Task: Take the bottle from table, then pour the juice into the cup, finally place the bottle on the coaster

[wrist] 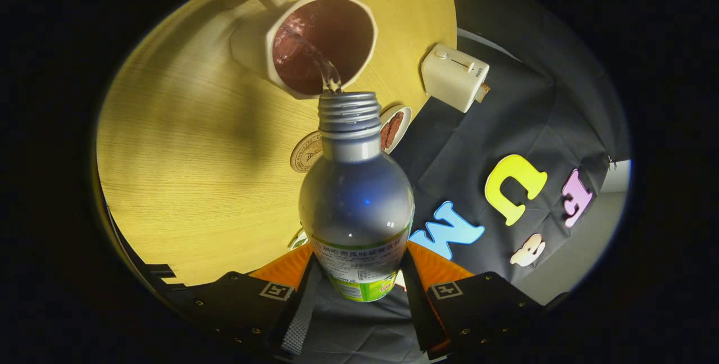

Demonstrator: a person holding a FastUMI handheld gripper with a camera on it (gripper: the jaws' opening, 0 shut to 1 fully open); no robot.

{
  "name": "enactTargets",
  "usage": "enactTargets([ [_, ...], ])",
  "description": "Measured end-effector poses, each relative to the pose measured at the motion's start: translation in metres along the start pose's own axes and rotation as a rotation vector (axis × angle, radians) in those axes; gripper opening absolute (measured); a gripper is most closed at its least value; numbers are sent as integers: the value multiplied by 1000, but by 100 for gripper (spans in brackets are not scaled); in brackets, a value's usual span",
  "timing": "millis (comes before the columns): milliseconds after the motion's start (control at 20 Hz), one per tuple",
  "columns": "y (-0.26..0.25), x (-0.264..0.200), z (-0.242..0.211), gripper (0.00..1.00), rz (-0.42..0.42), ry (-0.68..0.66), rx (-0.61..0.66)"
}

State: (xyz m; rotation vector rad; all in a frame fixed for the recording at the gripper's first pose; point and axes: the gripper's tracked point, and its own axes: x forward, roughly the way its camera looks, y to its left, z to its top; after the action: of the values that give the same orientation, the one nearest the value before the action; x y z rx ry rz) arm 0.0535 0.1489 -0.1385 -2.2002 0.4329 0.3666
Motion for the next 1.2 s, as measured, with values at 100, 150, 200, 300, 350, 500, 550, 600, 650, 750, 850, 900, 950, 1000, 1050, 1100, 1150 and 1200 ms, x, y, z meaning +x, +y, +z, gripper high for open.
enactTargets([
  [100,-1,0,0,73,8,0,-17],
  [150,-4,0,0,73,10,-1,-25],
  [200,-6,1,0,73,15,3,-33],
  [300,-9,3,0,73,18,7,-46],
  [350,-11,1,2,73,19,8,-53],
  [500,-17,-1,11,73,17,-6,-77],
  [550,-19,-3,14,73,17,-9,-91],
  [600,-22,-3,16,74,17,-14,-101],
  [650,-21,-1,18,74,19,-15,-111],
  [750,-22,-2,21,73,16,-20,-129],
  [850,-22,1,23,73,21,-19,-140],
  [900,-21,3,24,73,23,-16,-145],
  [950,-20,4,23,73,28,-12,-150],
  [1000,-18,6,23,73,35,-7,-154],
  [1050,-19,6,22,73,35,-5,-158],
  [1100,-18,9,22,73,39,-4,-161],
  [1150,-18,9,21,73,43,-2,-164],
  [1200,-16,9,20,73,44,-4,-166],
])
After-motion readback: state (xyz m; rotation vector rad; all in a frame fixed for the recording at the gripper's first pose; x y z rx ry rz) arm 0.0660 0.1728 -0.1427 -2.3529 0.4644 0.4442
